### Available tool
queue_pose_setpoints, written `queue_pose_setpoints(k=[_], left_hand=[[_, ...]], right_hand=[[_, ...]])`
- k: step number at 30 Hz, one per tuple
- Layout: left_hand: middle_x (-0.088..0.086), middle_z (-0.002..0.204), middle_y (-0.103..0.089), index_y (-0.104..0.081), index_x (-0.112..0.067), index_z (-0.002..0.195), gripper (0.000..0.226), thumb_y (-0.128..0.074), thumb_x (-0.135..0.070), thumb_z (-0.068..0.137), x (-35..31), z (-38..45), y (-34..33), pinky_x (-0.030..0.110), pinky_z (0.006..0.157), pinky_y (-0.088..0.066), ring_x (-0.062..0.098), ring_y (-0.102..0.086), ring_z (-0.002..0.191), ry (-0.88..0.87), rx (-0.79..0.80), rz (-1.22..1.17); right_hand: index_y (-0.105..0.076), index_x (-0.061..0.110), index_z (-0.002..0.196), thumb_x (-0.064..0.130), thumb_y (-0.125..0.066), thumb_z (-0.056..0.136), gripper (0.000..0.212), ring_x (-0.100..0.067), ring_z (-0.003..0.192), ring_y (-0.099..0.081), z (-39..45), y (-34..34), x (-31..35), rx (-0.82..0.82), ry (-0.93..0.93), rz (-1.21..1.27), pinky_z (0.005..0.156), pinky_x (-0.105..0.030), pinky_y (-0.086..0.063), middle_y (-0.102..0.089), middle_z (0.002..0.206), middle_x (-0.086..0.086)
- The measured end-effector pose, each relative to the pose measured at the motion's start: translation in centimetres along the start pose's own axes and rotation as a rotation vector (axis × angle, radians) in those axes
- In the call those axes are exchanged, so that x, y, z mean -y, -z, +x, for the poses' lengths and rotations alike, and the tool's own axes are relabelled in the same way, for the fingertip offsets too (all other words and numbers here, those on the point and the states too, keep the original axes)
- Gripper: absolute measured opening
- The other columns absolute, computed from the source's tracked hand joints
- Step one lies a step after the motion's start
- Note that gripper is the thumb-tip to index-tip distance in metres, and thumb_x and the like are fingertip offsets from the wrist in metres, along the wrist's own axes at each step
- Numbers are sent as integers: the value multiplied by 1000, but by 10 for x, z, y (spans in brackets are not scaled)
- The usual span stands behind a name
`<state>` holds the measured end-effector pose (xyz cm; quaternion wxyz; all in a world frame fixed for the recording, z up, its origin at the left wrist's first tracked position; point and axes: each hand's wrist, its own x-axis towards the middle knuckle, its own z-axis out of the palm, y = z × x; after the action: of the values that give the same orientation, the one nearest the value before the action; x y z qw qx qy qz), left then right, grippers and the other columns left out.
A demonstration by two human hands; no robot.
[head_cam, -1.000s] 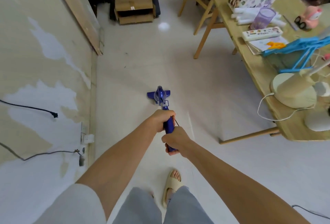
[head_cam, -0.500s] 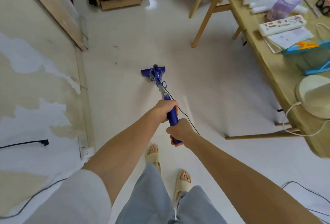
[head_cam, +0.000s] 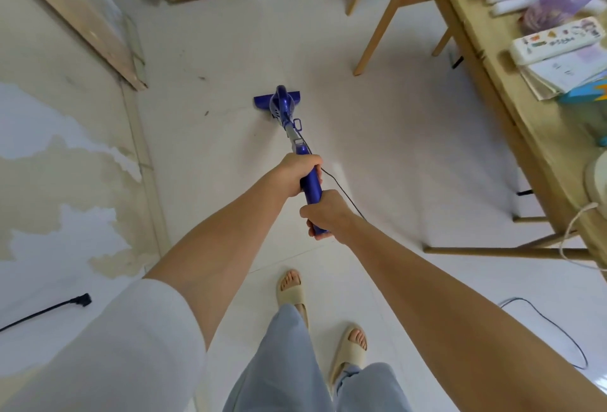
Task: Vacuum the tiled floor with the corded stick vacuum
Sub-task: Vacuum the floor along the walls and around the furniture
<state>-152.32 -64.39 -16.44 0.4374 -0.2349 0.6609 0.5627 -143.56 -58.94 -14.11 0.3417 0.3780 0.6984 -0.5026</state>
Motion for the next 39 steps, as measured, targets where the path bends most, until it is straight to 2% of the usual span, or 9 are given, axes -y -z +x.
queue_pose_setpoints(k=[9, 14, 17, 19, 25, 30, 33, 36, 39], left_hand=[[6, 47, -55, -51, -5, 65, 23, -57, -6, 87, 43, -41, -27, 28, 65, -50, 20, -52, 54, 95, 82, -83], [7, 56, -63, -58, 0, 76, 15, -55, -2, 90, 76, -86, -51, 25, 76, -53, 17, -57, 61, 127, 106, -325], [3, 48, -59, -57, -2, 73, 18, -54, -4, 91, 96, -112, -70, 21, 56, -50, 11, -53, 45, 131, 61, -268], [1, 41, -52, -52, -4, 65, 25, -51, -4, 91, 109, -137, -89, 22, 52, -46, 11, -47, 37, 134, 27, -199], [7, 36, -47, -43, -6, 49, 37, -45, 0, 85, 141, -191, -144, 27, 57, -43, 20, -44, 52, 71, 1, -150], [7, 39, -46, -40, -6, 53, 34, -43, 2, 86, 150, -228, -194, 25, 53, -42, 19, -44, 53, 73, 31, -191], [9, 51, -48, -47, -6, 51, 39, -45, 3, 89, 155, -241, -213, 27, 49, -44, 18, -43, 55, 69, 53, -273], [9, 67, -49, -34, -11, 67, 30, -48, 1, 91, 158, -246, -222, 28, 50, -43, 18, -45, 57, 73, 55, -358], [9, 64, -47, -37, -10, 61, 33, -50, 4, 88, 161, -241, -223, 27, 54, -43, 19, -46, 57, 69, 56, -329]], right_hand=[[-45, 5, 122, 2, -58, 85, 39, -15, 49, -52, -41, 6, -56, 6, -27, 25, 45, -22, -44, -53, 72, -8], [-45, 6, 120, 6, -60, 85, 38, -15, 50, -51, -79, 11, -94, 29, -1, 29, 45, -22, -43, -52, 71, -7], [-44, 6, 120, 6, -60, 86, 37, -14, 50, -50, -107, 20, -120, 46, -1, 23, 43, -21, -42, -51, 69, -7], [-45, 5, 119, 5, -60, 86, 36, -14, 49, -49, -130, 30, -143, 66, 7, 24, 40, -21, -41, -50, 69, -7], [-47, 5, 98, 8, -61, 86, 19, -13, 45, -49, -178, 73, -191, 86, 70, -70, 37, -15, -40, -50, 63, -6], [-46, 8, 78, 6, -57, 85, 12, -14, 39, -44, -211, 122, -217, 15, 102, -226, 37, -16, -36, -48, 57, -6], [-48, 7, 91, 3, -53, 85, 9, -14, 43, -47, -222, 142, -228, -30, 114, -316, 39, -18, -40, -50, 62, -7], [-47, 7, 102, 1, -50, 86, 18, -15, 45, -47, -219, 149, -235, -52, 98, -381, 38, -18, -41, -50, 65, -7], [-48, 7, 103, 0, -49, 84, 20, -16, 45, -49, -212, 150, -234, -52, 94, -418, 41, -21, -44, -52, 64, -8]])
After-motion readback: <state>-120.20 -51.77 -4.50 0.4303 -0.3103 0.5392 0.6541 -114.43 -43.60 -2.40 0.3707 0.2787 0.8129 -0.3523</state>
